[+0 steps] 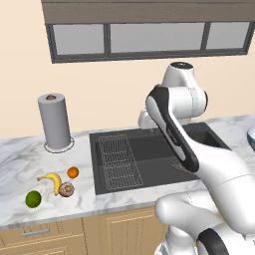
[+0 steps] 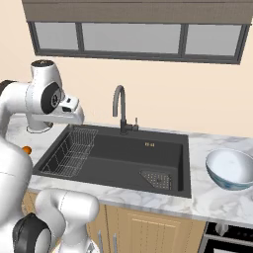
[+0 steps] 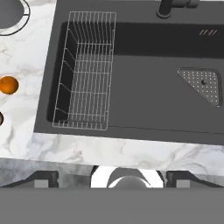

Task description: There is a mixed pile of frozen fruits and vegetables on the counter. Locate all the frozen vegetables and place the items in a bowl on the counter. Take all the frozen fruits and defrost them in a running sink.

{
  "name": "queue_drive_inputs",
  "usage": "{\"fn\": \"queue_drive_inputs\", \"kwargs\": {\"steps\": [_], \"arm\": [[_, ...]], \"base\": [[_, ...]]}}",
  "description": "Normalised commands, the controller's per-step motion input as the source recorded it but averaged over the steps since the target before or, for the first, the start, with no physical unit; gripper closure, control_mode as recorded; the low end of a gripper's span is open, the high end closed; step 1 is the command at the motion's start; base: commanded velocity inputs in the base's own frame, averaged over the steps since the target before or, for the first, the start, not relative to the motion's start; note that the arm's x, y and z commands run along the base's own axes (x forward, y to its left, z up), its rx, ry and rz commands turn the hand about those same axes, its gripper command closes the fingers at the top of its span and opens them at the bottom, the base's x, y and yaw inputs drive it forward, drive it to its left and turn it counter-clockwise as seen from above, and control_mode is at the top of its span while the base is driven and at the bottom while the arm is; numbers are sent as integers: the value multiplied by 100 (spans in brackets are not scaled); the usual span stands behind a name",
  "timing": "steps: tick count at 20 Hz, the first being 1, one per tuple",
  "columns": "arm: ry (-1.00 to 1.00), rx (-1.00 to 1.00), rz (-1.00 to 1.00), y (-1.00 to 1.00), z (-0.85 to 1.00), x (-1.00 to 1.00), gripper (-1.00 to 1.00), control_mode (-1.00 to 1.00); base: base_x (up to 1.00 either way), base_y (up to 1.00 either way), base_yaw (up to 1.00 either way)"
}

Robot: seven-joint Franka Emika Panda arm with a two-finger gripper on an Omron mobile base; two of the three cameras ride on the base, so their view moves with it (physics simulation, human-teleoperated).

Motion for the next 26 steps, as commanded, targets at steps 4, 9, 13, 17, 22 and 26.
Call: {"fn": "queue_drive_inputs", "kwargs": {"steps": [4, 9, 13, 17, 22, 26], "arm": [[0, 0, -4, 76, -14, -31, -100, -100], [5, -2, -2, 69, -5, -17, -100, -100], [2, -3, -3, 74, -1, -4, -100, -100], [5, -5, 0, 81, -2, -11, -100, -100], [3, -6, 2, 81, -22, -3, -100, -100], [1, -2, 3, 76, -27, 0, -100, -100]], "base": [[0, 0, 0], [0, 0, 0], [0, 0, 0], [0, 0, 0], [0, 0, 0], [0, 0, 0]]}}
